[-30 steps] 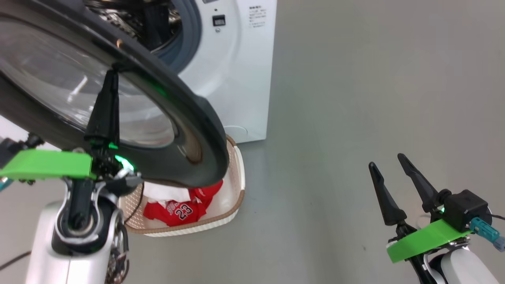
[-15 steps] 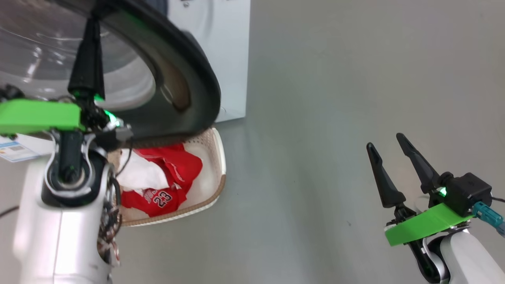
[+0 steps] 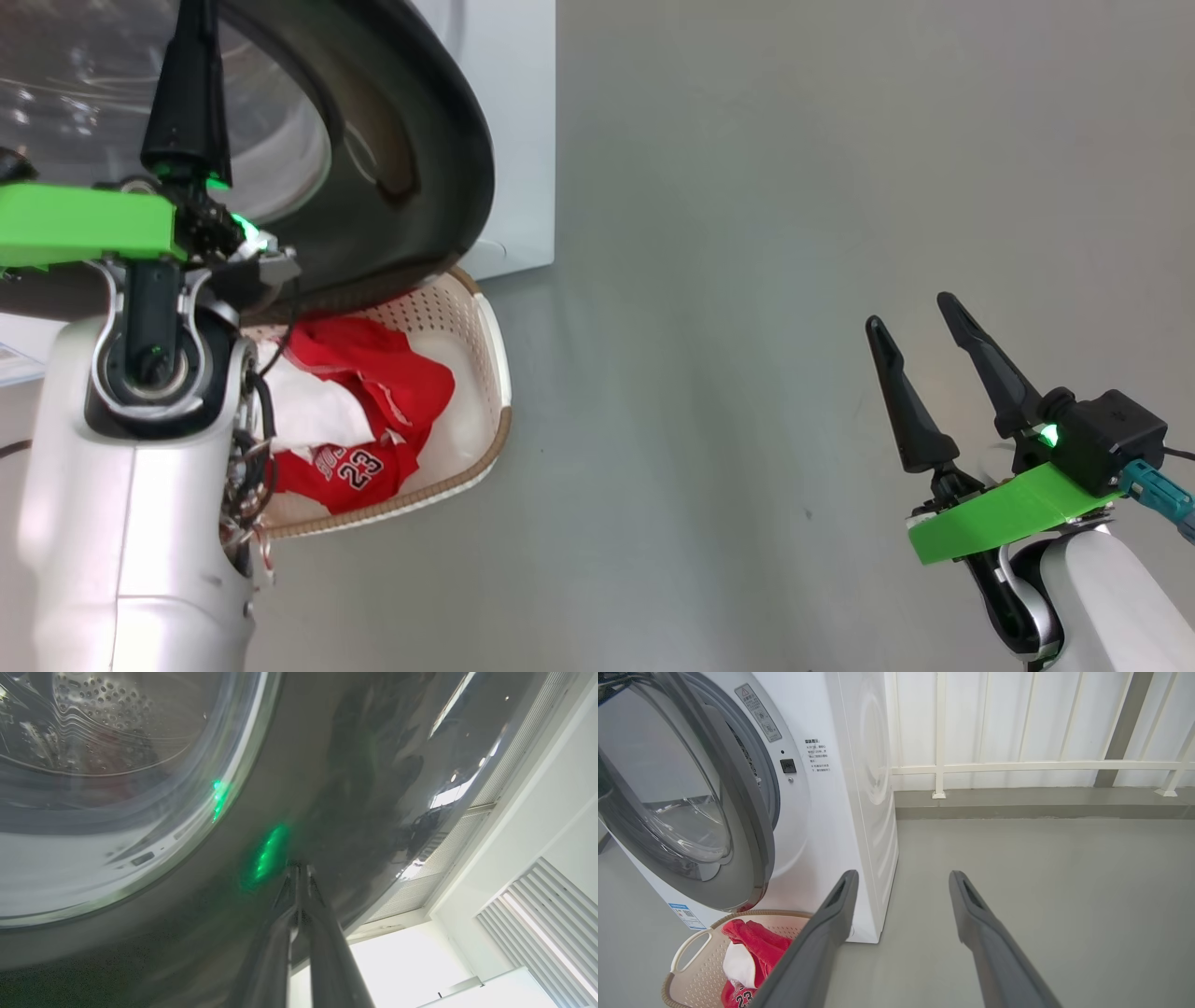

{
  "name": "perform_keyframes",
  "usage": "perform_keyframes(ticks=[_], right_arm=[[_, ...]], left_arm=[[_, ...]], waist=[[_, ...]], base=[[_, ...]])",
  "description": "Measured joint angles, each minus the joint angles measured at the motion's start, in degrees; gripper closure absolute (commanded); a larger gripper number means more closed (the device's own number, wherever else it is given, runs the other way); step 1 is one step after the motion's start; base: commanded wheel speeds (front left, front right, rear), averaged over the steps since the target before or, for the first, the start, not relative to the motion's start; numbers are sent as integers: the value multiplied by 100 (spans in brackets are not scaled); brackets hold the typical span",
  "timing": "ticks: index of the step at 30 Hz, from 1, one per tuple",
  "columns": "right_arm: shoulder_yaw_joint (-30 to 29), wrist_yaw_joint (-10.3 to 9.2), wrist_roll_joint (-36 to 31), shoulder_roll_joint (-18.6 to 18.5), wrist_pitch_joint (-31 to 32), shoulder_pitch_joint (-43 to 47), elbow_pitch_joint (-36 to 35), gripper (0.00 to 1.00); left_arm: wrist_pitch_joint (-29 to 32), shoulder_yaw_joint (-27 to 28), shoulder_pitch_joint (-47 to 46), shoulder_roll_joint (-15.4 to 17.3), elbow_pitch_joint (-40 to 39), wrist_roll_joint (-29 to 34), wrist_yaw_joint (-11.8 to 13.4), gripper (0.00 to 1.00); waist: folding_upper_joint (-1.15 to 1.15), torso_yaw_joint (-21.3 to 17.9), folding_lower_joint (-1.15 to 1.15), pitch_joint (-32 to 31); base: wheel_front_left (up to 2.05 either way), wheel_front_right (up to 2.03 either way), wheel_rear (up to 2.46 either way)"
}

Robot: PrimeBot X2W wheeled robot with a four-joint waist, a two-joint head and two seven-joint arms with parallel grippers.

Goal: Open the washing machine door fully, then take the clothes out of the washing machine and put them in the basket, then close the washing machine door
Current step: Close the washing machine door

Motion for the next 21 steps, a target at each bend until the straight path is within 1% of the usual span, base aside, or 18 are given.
perform_keyframes(ticks=[1, 2, 3, 6, 9, 13, 17, 21], right_arm=[[-3, 0, 0, 2, 0, 0, 0, 0], [-4, 0, 0, 3, 0, 1, 0, 0], [-5, 0, 0, 5, 0, 1, -1, 0], [-21, 0, 0, 7, 0, 5, 2, 0], [-35, 0, 0, 8, 0, 15, 5, 0], [-83, 0, 0, 9, 0, 54, -26, 0], [-94, 0, 0, 41, 0, 89, -52, 0], [-93, 0, -3, 77, 0, 258, -56, 0]], left_arm=[[9, -1, 9, 0, 7, -3, -10, 54], [47, 0, 36, 1, 1, -12, -59, 29], [71, 0, 73, 3, -14, -19, -100, 0], [159, -27, 404, 69, -165, -10, -157, 0], [109, -84, 888, 282, -314, 247, -204, 0], [-287, -267, 1458, 620, -513, 1114, -255, 0], [-705, -471, 1970, 833, -743, 1808, -355, 0], [-1124, -695, 2528, 1103, -856, 2557, -401, 0]], waist=[[0, 9, 0, -30], [0, 18, 0, -63], [0, 26, 0, -97], [0, 57, 0, -210], [0, 98, 0, -340], [0, 179, 0, -517], [0, 272, 0, -703], [0, 355, 0, -916]], base=[[0, 0, 0], [0, 0, 0], [0, 0, 0], [0, 0, 0], [0, 0, 0], [0, 0, 0], [0, 0, 0], [0, 0, 0]])
